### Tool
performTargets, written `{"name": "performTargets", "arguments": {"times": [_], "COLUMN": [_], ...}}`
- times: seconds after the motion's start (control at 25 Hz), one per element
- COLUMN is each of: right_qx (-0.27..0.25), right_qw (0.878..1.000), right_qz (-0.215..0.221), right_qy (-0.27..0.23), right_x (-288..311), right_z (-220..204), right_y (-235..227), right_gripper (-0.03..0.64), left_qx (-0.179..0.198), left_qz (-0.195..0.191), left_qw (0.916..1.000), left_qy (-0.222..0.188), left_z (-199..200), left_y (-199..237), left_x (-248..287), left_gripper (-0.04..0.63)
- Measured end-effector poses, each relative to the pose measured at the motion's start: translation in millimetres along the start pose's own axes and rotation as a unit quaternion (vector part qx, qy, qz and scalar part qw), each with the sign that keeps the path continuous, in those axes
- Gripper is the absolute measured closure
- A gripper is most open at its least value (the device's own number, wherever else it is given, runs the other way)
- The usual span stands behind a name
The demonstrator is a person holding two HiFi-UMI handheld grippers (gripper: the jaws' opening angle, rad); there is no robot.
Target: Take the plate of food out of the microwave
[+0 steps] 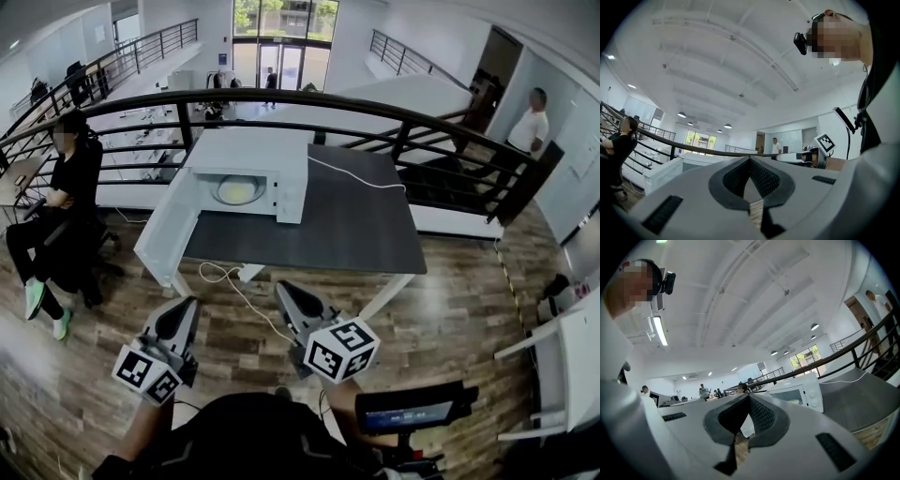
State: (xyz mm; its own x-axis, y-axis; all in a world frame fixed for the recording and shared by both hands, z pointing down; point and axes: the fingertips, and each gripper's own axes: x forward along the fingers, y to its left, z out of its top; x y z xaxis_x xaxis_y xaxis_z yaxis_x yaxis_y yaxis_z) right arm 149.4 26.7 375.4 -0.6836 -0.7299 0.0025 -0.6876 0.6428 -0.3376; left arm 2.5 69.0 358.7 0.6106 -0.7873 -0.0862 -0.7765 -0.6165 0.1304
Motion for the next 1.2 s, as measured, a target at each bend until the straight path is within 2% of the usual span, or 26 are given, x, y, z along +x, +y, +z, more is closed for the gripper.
{"name": "performTargets", "arguments": {"times": [0.48, 0.68, 0.84, 1.04, 1.2], "right_qx": [0.011, 0.024, 0.025, 0.024, 0.029], "right_qw": [0.999, 0.999, 0.999, 0.999, 0.999], "right_qz": [0.037, 0.035, 0.038, 0.026, 0.023], "right_qy": [0.018, 0.014, 0.015, 0.019, 0.002], "right_x": [7.8, 18.6, 38.9, 77.4, 112.2], "right_z": [6.4, 4.7, 3.5, 4.1, 11.6], "right_y": [-61.9, -81.0, -82.7, -77.1, -69.8], "right_gripper": [0.618, 0.618, 0.618, 0.618, 0.618], "left_qx": [-0.003, 0.005, 0.004, 0.008, 0.016], "left_qz": [0.033, 0.033, 0.042, 0.035, 0.027], "left_qw": [0.9991, 0.9988, 0.9984, 0.9989, 0.9993], "left_qy": [0.025, 0.037, 0.037, 0.031, 0.022], "left_z": [-17.0, -23.2, -20.9, -11.5, 1.9], "left_y": [-9.9, -5.4, 17.5, 59.2, 99.3], "left_x": [60.0, 73.8, 76.8, 79.2, 82.4], "left_gripper": [0.591, 0.591, 0.591, 0.591, 0.591]}}
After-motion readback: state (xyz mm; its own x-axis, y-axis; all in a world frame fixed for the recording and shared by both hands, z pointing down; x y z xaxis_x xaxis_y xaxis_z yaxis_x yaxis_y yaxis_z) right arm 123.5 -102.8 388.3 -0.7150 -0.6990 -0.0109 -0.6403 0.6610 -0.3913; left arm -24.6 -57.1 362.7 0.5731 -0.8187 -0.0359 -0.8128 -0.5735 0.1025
